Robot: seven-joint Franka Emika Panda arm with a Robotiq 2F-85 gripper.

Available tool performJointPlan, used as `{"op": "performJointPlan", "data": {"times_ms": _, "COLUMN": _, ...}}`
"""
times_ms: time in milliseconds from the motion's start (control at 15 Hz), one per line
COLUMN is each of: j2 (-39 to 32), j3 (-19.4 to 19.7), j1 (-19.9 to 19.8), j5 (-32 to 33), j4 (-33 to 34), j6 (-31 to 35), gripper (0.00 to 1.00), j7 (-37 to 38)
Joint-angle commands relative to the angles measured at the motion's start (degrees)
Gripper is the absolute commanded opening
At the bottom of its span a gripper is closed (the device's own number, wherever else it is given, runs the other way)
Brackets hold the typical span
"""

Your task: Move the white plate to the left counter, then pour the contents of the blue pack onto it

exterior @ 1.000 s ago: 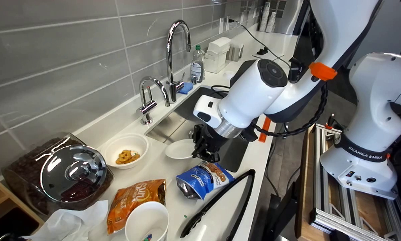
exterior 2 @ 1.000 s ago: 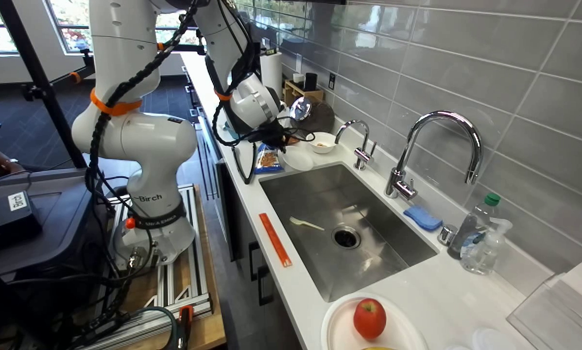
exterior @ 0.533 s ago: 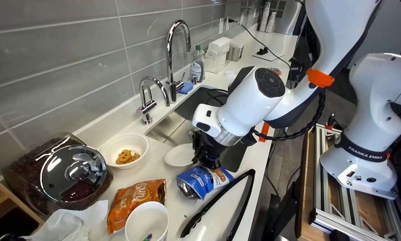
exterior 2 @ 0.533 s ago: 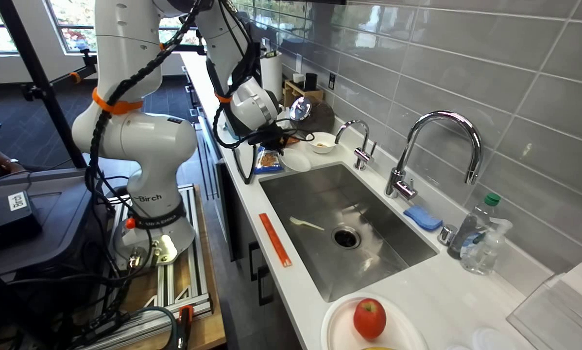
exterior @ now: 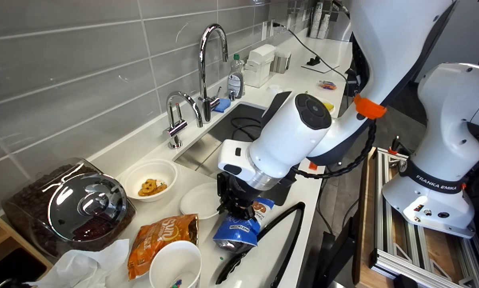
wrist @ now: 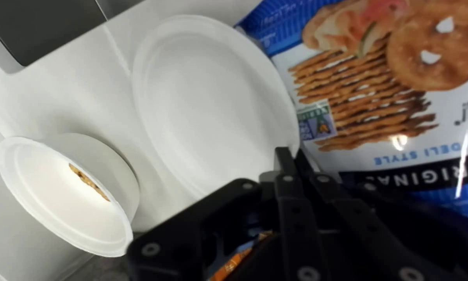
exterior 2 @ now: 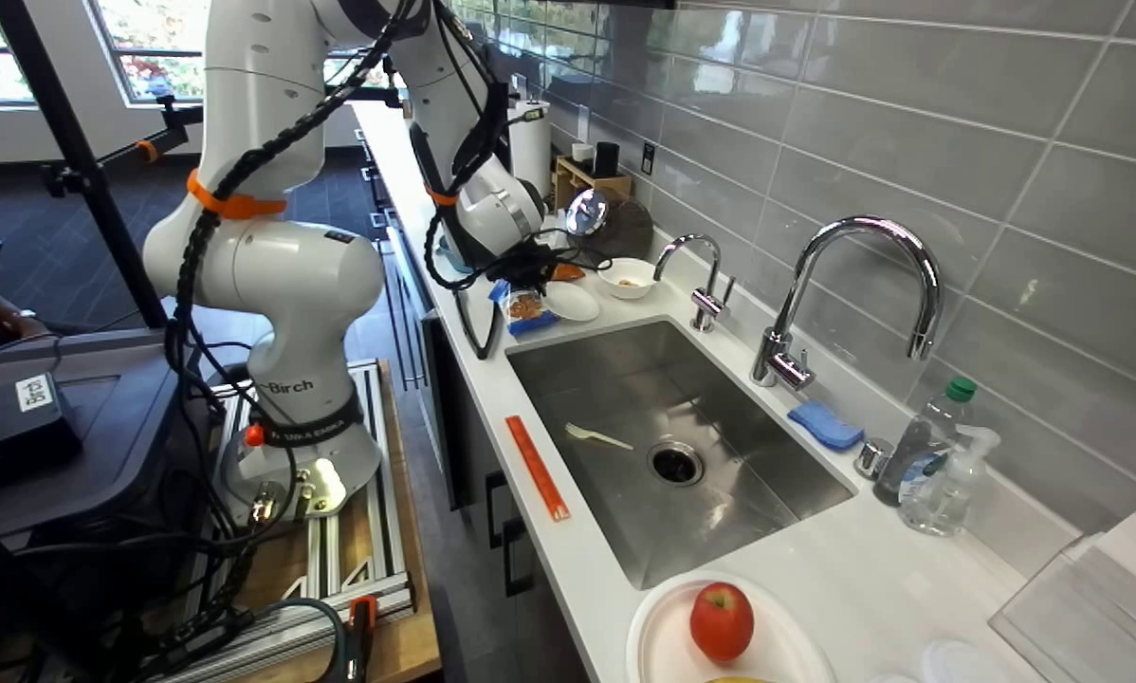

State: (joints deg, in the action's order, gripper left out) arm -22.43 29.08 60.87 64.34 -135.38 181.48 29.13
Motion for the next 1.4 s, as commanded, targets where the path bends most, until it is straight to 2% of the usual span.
{"op": "performJointPlan", "data": {"times_ms": 0, "j2": -3.3, "j3": -3.9, "j1": -3.2, "j5": -2.1, "j4": 2.3, "j6": 2.0, "gripper": 0.01, "j7": -3.1}}
{"op": "performJointPlan", "data": {"times_ms": 200, "j2": -4.3, "j3": -6.5, "j1": -5.5, "j5": -3.0, "j4": 3.4, "j6": 1.6, "gripper": 0.01, "j7": -4.8}}
{"op": "performJointPlan", "data": {"times_ms": 267, "j2": -4.6, "j3": -7.3, "j1": -6.2, "j5": -3.3, "j4": 3.7, "j6": 1.5, "gripper": 0.06, "j7": -5.2}}
{"op": "performJointPlan", "data": {"times_ms": 333, "j2": -4.7, "j3": -7.9, "j1": -6.9, "j5": -3.5, "j4": 4.0, "j6": 1.4, "gripper": 0.2, "j7": -5.6}}
{"op": "performJointPlan", "data": {"times_ms": 400, "j2": -4.8, "j3": -8.5, "j1": -7.4, "j5": -3.6, "j4": 4.3, "j6": 1.3, "gripper": 0.31, "j7": -5.8}}
{"op": "performJointPlan", "data": {"times_ms": 467, "j2": -4.9, "j3": -8.7, "j1": -7.8, "j5": -3.5, "j4": 4.7, "j6": 1.2, "gripper": 0.31, "j7": -5.7}}
{"op": "performJointPlan", "data": {"times_ms": 533, "j2": -4.9, "j3": -9.0, "j1": -8.2, "j5": -3.5, "j4": 5.0, "j6": 1.2, "gripper": 0.36, "j7": -5.8}}
{"op": "performJointPlan", "data": {"times_ms": 800, "j2": -4.0, "j3": -8.2, "j1": -8.2, "j5": -2.8, "j4": 6.5, "j6": 0.7, "gripper": 0.67, "j7": -4.9}}
{"op": "performJointPlan", "data": {"times_ms": 1067, "j2": -1.8, "j3": -5.5, "j1": -7.3, "j5": -2.0, "j4": 6.8, "j6": 0.2, "gripper": 0.98, "j7": -3.3}}
{"op": "performJointPlan", "data": {"times_ms": 1333, "j2": 1.4, "j3": -2.1, "j1": -6.2, "j5": -1.3, "j4": 5.8, "j6": 0.0, "gripper": 1.0, "j7": -1.6}}
